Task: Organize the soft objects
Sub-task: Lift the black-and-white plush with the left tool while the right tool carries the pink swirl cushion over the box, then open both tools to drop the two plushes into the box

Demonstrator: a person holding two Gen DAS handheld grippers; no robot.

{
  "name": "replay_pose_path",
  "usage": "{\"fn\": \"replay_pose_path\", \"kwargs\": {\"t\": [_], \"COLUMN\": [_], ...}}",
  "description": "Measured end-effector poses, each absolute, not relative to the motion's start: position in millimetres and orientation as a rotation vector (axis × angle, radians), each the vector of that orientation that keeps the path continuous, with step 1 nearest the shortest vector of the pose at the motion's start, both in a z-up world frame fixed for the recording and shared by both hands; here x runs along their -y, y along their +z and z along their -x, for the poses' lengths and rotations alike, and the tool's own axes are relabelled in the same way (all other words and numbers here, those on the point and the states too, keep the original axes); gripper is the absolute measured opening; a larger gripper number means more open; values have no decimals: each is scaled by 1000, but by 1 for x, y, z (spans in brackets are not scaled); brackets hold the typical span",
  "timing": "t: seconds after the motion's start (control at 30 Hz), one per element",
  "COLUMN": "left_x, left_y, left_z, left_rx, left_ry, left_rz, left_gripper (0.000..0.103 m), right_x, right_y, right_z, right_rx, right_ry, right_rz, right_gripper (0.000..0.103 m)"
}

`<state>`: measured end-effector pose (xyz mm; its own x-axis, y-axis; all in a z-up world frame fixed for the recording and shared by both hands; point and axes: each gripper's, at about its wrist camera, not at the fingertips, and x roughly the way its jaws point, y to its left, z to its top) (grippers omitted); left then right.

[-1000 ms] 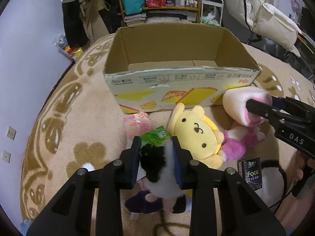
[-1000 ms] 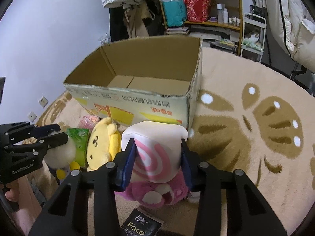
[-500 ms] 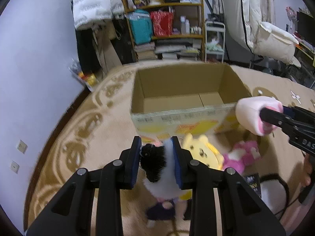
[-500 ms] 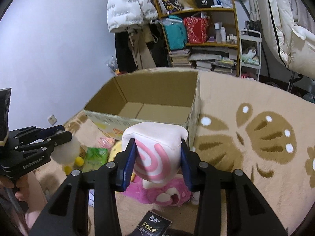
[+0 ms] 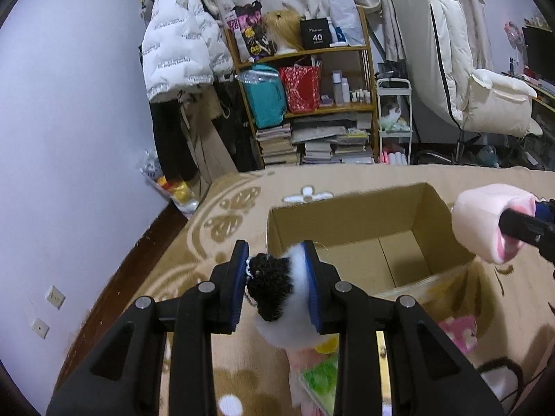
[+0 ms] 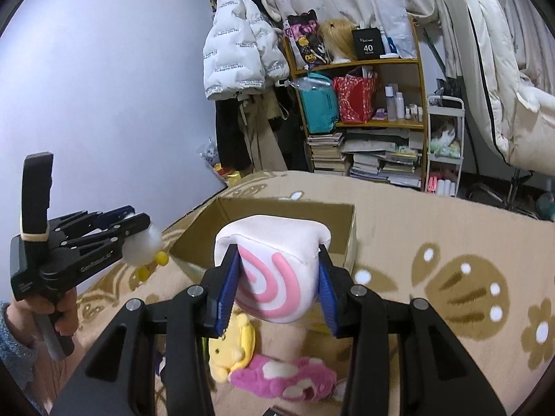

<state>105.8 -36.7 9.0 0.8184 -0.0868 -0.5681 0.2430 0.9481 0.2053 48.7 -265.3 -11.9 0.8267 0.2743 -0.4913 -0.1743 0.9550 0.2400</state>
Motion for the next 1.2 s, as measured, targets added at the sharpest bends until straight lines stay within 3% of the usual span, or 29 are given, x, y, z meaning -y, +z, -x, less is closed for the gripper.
{"fn": "replay_pose_path", "kwargs": {"t": [0.37, 1.2], "left_x": [58, 56], "left_y": [18, -42], "left_z": [-153, -195], "left_rx": [-538, -733], "left_ry": [-200, -241], "left_rz": [-311, -197], "left_gripper": [29, 35], "right_x": [257, 242], "right_y": [-25, -65], "right_z": [-93, -140], "right_rx": [-599, -739], "right_ry": [228, 215], "right_rz": [-174, -102], "right_gripper": [44, 53]}}
